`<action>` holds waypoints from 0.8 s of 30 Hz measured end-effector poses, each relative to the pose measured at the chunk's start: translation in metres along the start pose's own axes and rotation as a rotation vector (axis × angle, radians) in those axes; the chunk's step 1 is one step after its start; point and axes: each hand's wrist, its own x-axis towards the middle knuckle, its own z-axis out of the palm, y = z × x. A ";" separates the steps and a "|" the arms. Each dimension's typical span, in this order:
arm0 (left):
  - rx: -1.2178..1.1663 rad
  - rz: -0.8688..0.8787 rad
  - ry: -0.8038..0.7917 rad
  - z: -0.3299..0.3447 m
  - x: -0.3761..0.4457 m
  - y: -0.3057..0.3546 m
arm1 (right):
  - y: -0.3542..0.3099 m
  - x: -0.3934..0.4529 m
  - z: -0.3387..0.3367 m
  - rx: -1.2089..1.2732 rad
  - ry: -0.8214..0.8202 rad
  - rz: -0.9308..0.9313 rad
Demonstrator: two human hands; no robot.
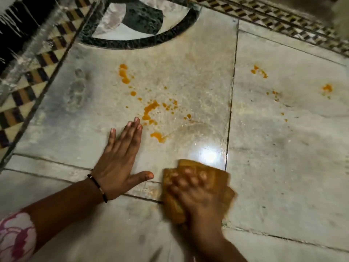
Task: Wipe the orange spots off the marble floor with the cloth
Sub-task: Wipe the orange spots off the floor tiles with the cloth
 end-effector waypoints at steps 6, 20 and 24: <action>0.164 0.008 -0.085 -0.003 -0.022 -0.019 | 0.013 0.113 0.007 -0.063 -0.039 -0.071; 0.209 -0.068 -0.101 0.003 -0.025 -0.022 | -0.010 0.085 0.022 -0.166 -0.030 -0.218; 0.198 -0.070 -0.086 0.004 -0.025 -0.022 | 0.043 0.123 -0.005 -0.155 0.085 0.027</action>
